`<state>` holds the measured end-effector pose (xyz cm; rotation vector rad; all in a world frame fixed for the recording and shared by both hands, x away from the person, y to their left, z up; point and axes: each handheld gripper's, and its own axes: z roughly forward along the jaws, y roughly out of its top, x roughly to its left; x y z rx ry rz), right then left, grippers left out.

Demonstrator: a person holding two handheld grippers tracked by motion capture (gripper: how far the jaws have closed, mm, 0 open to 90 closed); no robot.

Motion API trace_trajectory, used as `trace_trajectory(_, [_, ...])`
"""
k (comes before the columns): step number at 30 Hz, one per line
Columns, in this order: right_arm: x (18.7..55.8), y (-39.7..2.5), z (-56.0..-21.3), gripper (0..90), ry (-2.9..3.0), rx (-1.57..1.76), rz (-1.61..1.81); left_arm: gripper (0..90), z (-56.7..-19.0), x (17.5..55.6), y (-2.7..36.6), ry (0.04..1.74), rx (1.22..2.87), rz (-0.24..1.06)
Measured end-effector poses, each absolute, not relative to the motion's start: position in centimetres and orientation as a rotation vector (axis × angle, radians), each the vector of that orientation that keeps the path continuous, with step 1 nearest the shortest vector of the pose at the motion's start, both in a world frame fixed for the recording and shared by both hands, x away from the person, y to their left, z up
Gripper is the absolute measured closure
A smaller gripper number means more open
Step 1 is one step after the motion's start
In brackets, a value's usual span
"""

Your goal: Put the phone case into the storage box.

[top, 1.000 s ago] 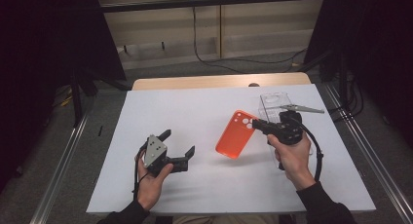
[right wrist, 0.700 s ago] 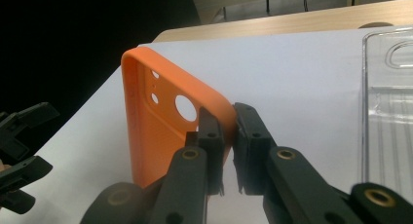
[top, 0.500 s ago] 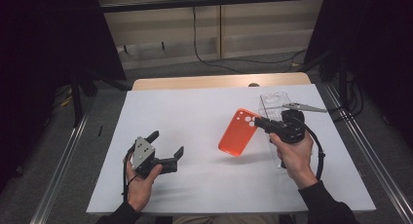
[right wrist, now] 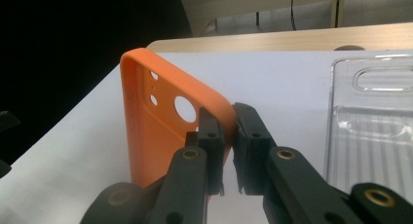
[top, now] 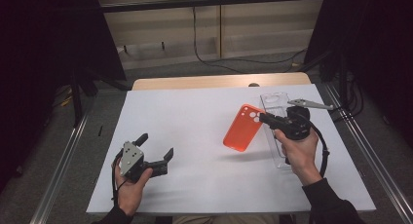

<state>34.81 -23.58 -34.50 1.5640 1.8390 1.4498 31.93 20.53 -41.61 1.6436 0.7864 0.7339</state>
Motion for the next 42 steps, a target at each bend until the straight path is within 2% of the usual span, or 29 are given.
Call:
trace_trajectory(15, [35.5, -25.3, -33.4, 82.8, 1.784, 1.532, 1.418, 2.5, -42.5, 30.6, 23.3, 0.861, 1.633, 0.732])
trace_trajectory(42, [37.3, -27.2, -31.7, 82.9, 1.736, 1.477, 1.402, 3.0, -42.9, 31.3, 23.5, 0.934, 1.604, 0.695])
